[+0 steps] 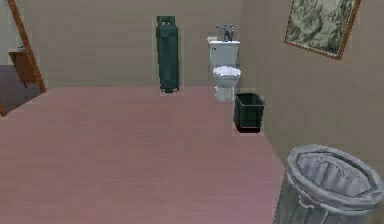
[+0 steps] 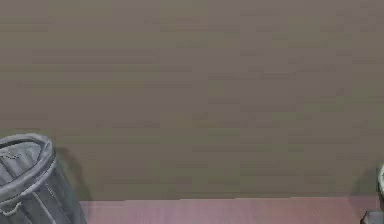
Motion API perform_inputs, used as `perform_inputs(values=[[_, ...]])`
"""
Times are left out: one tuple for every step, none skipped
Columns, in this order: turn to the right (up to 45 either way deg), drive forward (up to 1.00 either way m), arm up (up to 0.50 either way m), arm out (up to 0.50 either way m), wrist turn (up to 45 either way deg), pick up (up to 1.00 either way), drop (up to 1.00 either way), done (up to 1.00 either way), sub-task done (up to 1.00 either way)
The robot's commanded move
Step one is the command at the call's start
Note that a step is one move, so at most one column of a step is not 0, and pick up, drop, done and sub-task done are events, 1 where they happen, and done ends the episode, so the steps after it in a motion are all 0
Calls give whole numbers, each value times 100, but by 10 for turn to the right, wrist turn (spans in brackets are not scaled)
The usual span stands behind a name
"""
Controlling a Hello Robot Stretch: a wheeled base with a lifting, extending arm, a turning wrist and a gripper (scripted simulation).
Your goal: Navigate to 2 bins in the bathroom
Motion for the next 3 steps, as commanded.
perform_inputs(values=[[-120,0,0,0,0,0,0,0,0],[0,45,0,0,0,0,0,0,0],[90,0,0,0,0,0,0,0,0]])
